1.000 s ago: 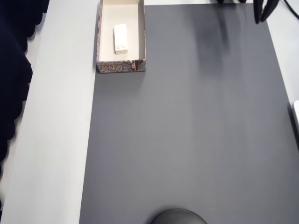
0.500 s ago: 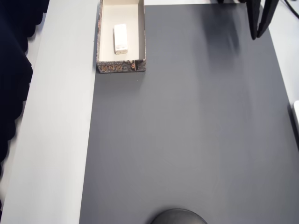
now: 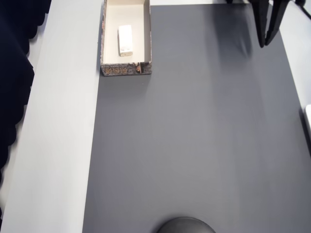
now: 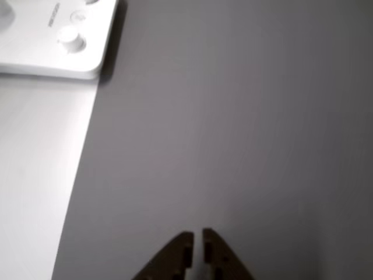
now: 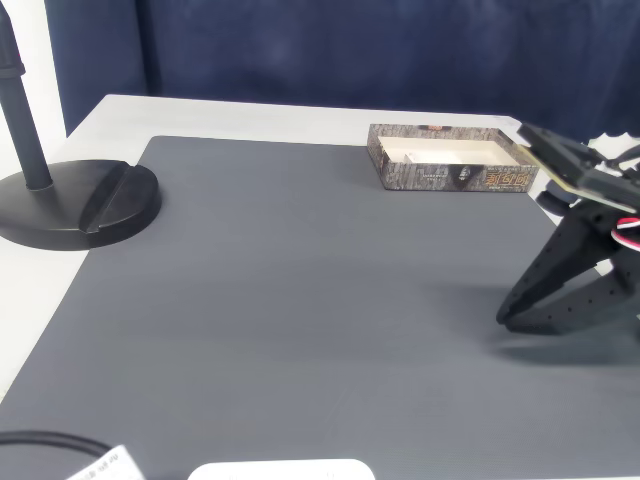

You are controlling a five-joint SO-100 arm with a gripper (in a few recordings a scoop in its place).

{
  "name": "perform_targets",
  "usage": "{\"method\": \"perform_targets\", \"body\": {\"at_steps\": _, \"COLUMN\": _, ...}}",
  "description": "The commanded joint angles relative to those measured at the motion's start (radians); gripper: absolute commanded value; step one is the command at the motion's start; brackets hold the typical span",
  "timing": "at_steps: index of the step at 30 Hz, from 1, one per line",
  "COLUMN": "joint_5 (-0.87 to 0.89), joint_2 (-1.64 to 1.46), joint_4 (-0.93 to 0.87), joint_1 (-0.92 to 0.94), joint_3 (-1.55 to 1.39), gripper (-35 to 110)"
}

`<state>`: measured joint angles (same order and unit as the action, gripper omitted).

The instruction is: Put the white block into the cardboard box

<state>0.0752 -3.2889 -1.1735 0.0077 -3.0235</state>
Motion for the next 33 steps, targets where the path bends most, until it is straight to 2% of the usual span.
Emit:
{"method": "perform_targets", "body": {"at_steps": 1, "joint_5": 0.017, "joint_2": -0.037, "joint_4": -0.014, "joint_1": -0.002, "joint_3": -0.002, "gripper": -2}}
{"method": "perform_targets", "body": {"at_steps": 12, "joint_5": 0.035, "joint_2": -0.037, "joint_4": -0.051, "joint_1": -0.009, "joint_3": -0.049, "gripper": -2}}
{"method": "perform_targets", "body": {"at_steps": 20, "joint_5": -0.046, "joint_2": -0.037, "joint_4": -0.144, "joint_1": -0.028, "joint_3": -0.069, "gripper": -2}}
{"method": "perform_targets", "body": {"at_steps": 33, "joint_5": -0.054, "joint_2": -0.037, "joint_4": -0.147, "joint_1": -0.028, "joint_3": -0.069, "gripper": -2}}
